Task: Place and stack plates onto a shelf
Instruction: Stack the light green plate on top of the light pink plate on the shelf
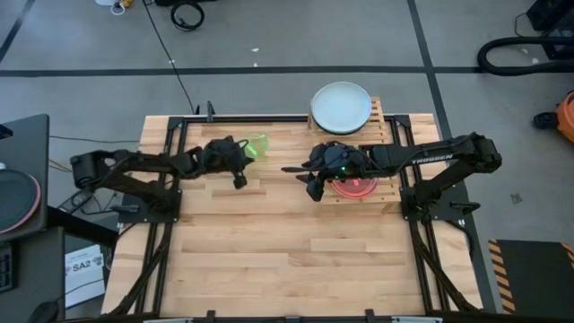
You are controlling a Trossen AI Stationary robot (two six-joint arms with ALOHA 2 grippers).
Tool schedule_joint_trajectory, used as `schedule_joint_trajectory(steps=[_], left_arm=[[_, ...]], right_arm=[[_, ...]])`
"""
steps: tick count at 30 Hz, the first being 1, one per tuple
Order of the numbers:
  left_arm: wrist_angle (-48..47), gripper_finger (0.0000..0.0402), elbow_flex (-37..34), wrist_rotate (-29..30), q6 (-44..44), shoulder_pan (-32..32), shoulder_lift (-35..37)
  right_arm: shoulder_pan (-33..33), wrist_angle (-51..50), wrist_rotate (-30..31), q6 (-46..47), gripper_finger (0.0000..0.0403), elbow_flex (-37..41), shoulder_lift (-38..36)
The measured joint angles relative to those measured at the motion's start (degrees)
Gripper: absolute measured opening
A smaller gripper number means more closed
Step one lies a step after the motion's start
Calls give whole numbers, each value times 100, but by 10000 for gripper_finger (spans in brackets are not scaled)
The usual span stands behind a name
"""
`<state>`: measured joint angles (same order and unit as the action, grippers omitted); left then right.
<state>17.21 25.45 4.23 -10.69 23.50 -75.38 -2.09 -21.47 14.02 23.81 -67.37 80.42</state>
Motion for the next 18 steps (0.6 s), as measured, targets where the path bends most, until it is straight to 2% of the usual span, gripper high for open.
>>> schedule_joint_trajectory(steps=[9,12,15,18], left_arm=[[-60,3,4,17,-29,-1230,925],[-43,3,4,215,-78,-1619,1116],[-90,3,4,658,-404,-2006,1193],[-86,3,7,1410,-1001,-2410,1204]], right_arm=[[131,111,140,0,217,0,0],[184,322,137,-2,217,0,0],[237,576,140,0,217,0,0],[291,821,148,0,217,0,0]])
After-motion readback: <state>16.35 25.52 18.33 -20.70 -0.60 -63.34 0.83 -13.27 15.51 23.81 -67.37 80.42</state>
